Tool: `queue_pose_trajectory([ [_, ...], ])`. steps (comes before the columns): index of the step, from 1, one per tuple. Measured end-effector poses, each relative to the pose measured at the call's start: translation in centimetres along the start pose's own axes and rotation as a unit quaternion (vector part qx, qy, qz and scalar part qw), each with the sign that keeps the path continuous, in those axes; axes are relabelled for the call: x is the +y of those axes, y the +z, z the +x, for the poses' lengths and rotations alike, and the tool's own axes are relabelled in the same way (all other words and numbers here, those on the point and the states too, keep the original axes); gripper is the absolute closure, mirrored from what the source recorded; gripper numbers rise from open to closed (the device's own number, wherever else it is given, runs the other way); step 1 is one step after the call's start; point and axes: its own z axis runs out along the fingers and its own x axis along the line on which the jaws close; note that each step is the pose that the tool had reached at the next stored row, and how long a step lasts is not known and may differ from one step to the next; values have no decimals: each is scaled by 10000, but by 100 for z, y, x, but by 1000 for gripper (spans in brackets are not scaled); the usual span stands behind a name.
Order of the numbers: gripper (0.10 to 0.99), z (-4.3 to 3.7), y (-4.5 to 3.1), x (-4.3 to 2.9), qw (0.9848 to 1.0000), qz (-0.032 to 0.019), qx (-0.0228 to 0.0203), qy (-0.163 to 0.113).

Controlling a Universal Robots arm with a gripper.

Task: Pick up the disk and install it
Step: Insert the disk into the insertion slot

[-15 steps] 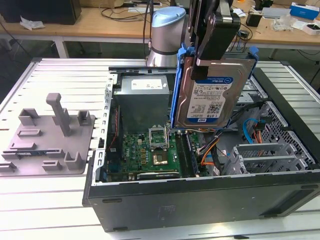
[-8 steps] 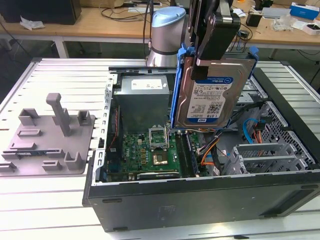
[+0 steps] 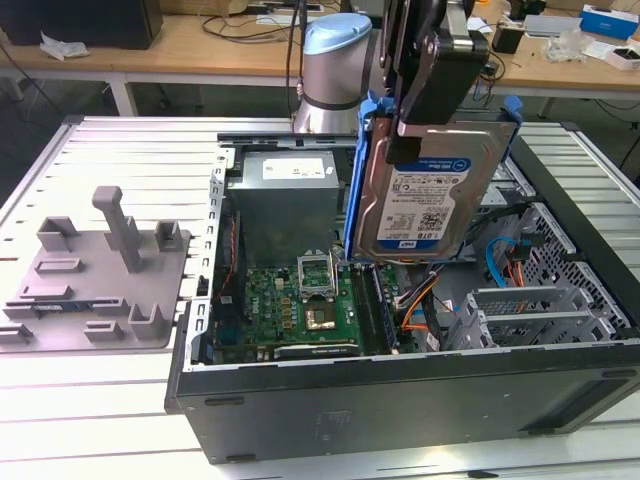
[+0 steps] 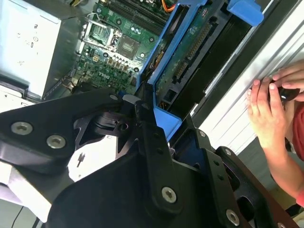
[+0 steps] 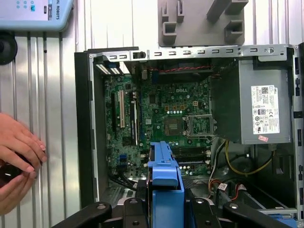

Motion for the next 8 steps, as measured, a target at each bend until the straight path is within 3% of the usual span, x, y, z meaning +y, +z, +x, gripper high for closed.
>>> queue_pose_trajectory([
  [8, 722, 74, 11, -254, 10000, 0, 0, -1],
])
